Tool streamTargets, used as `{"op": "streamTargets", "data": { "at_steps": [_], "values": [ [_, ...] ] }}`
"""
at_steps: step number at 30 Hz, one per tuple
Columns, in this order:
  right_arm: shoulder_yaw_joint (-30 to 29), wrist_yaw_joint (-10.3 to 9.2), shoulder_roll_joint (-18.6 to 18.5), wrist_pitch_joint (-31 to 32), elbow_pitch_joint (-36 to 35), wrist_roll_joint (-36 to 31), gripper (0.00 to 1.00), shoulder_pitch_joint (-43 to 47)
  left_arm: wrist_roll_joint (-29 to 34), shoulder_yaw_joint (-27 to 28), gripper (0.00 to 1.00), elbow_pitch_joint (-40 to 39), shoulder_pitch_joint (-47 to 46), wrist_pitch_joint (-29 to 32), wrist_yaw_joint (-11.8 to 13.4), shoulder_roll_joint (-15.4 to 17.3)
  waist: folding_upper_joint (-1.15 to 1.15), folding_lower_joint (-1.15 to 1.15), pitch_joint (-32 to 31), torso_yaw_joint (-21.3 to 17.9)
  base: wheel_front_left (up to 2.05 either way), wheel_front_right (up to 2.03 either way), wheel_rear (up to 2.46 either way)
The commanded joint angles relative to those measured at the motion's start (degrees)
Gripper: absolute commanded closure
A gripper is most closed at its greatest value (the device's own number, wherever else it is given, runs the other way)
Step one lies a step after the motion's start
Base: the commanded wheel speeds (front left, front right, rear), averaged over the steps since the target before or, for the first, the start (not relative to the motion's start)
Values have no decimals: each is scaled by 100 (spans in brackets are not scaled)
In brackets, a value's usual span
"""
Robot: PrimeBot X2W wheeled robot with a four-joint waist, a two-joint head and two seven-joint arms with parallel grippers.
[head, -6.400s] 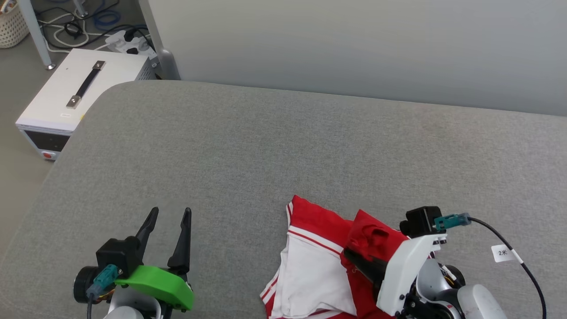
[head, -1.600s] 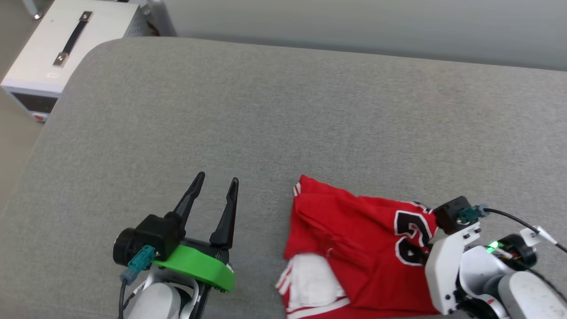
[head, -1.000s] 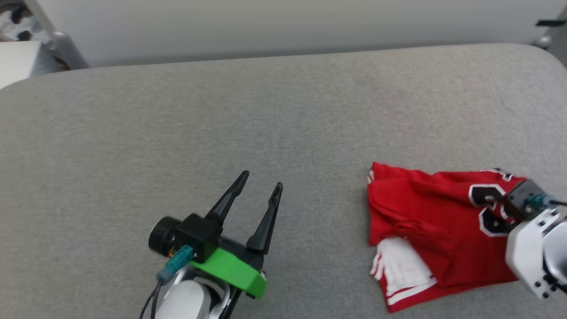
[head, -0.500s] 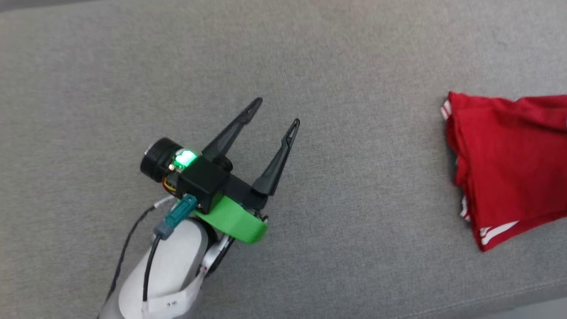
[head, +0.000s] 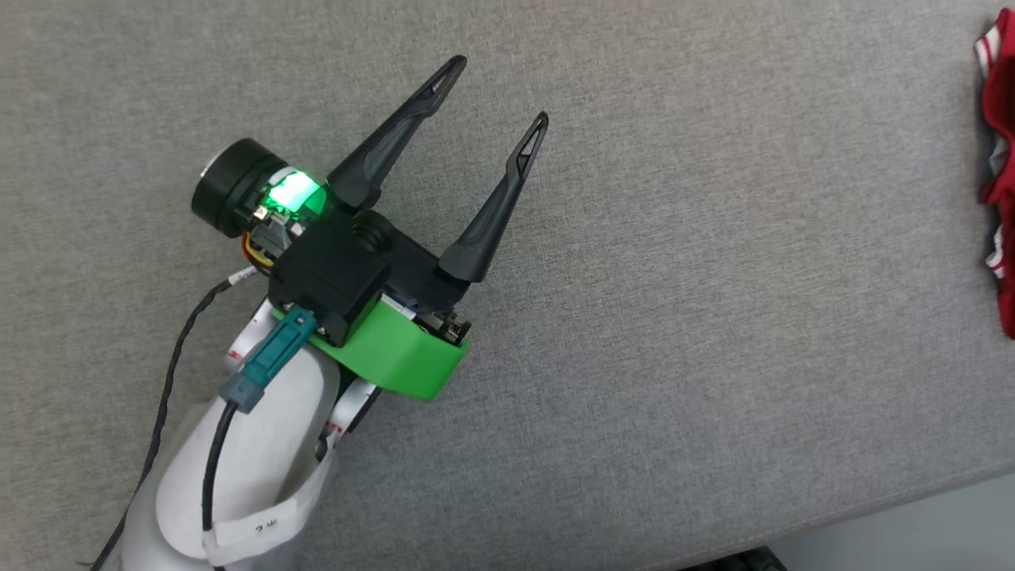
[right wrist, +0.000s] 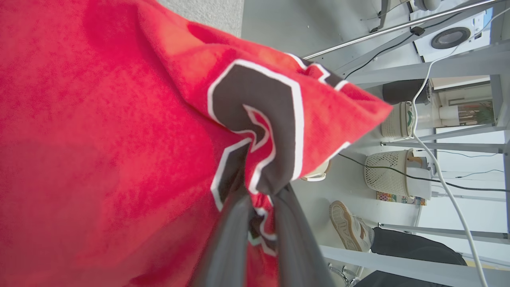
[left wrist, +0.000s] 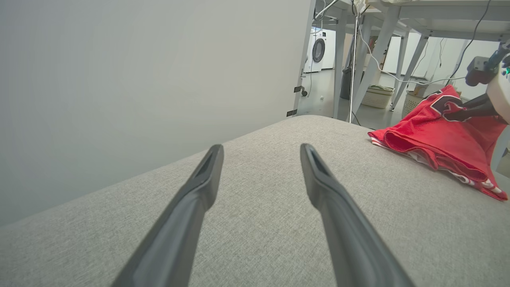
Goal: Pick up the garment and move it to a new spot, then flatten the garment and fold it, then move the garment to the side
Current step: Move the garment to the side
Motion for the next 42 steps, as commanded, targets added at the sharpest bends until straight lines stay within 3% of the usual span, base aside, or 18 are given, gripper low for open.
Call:
{"op": "streamTargets", "data": {
  "at_steps": [1,6,7,8,9,18,24,30,34,35,42],
  "values": [
    [-73,-8,94,-81,108,-66,100,-168,43,24,0,-99,-122,40,18,58,0,-1,318,-74,0,0,0],
    [-179,-8,290,-347,595,-212,100,-545,46,33,0,-309,-137,102,57,101,0,-1,394,22,0,0,0],
    [-190,-8,323,-411,678,-238,91,-603,41,35,0,-315,-128,94,67,102,0,-1,386,44,0,0,0],
    [-188,-8,355,-479,785,-277,60,-662,32,37,0,-312,-114,78,79,100,0,-1,366,72,0,0,0],
    [-186,-8,376,-524,867,-304,0,-704,23,41,0,-303,-101,55,91,96,0,-1,341,96,0,0,0],
    [-94,-8,442,-1102,1365,-428,0,-912,-301,188,0,131,219,-292,223,-46,0,-1,-368,295,0,0,0],
    [262,-8,640,-1461,1051,-273,0,-866,-597,538,0,628,712,-466,355,-40,0,-1,-1209,361,0,0,0],
    [196,-8,1125,-1586,250,292,0,-598,-873,1008,0,1003,1268,-518,545,-111,0,-1,-1994,493,0,0,0],
    [-171,-8,1610,-1566,-604,599,0,-2,-950,1272,0,1137,1668,-524,634,-197,0,-1,-2436,647,0,0,0],
    [-427,-8,1973,-1496,-1237,619,0,535,-996,1410,0,1194,1903,-525,601,-283,0,-1,-2671,769,0,0,0],
    [-977,-8,2946,-1394,-2298,457,0,1696,-981,1648,0,1349,2363,-526,501,-483,0,-1,-3019,1011,0,0,0]
  ]
}}
